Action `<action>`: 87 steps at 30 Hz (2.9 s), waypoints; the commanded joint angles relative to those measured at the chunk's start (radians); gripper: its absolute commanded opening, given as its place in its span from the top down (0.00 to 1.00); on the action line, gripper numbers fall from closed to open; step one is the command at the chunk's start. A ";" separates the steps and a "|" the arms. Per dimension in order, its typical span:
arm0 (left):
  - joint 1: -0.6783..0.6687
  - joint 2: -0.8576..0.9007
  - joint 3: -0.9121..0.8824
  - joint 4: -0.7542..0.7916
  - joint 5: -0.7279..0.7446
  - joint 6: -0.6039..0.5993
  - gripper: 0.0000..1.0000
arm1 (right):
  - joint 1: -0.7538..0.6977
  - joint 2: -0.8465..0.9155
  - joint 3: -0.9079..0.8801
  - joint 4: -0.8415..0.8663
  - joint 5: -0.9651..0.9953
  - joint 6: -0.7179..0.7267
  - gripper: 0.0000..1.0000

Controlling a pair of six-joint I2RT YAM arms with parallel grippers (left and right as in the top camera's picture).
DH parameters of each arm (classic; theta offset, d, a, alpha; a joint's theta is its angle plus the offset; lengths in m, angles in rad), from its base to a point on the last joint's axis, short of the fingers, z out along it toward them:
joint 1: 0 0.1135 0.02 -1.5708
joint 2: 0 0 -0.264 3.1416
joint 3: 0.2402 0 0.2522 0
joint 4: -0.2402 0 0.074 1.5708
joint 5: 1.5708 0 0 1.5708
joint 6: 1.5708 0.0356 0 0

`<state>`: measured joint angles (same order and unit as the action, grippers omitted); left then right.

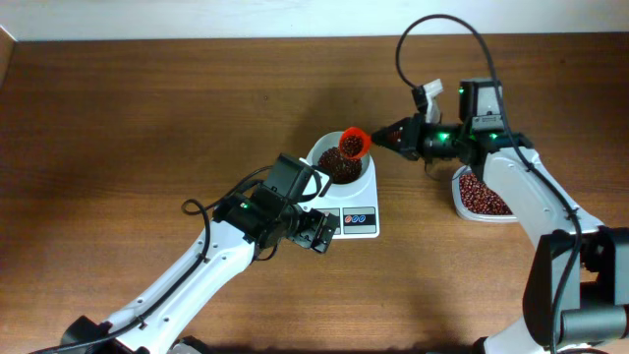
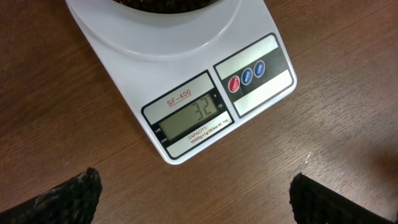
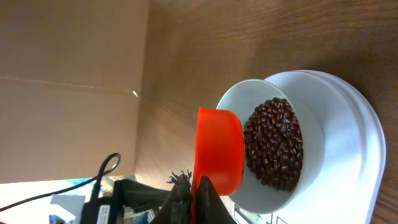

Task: Scoop item into bowl and weigh 50g on scale
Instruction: 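Lift the scoop and carry it over the white bowl, then tilt the scoop slowly to trickle beans into the bowl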

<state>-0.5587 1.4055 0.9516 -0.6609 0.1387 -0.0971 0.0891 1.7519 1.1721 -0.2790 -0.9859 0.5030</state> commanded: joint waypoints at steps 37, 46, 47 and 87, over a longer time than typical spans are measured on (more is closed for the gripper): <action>0.003 0.002 -0.005 0.002 -0.004 0.016 0.01 | 0.169 -0.016 0.242 -0.311 0.441 -0.421 0.96; 0.003 0.002 -0.005 0.002 -0.004 0.016 0.01 | 0.225 -0.016 0.296 -0.403 0.594 -0.502 0.96; 0.003 0.002 -0.005 0.002 -0.004 0.016 0.01 | 0.225 -0.016 0.296 -0.403 0.594 -0.491 0.96; 0.003 0.002 -0.005 0.002 -0.004 0.016 0.01 | 0.126 -0.016 0.296 -0.430 0.327 -0.462 0.96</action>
<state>-0.5587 1.4055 0.9516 -0.6609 0.1387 -0.0971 0.2211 1.7515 1.4441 -0.7052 -0.6384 0.0448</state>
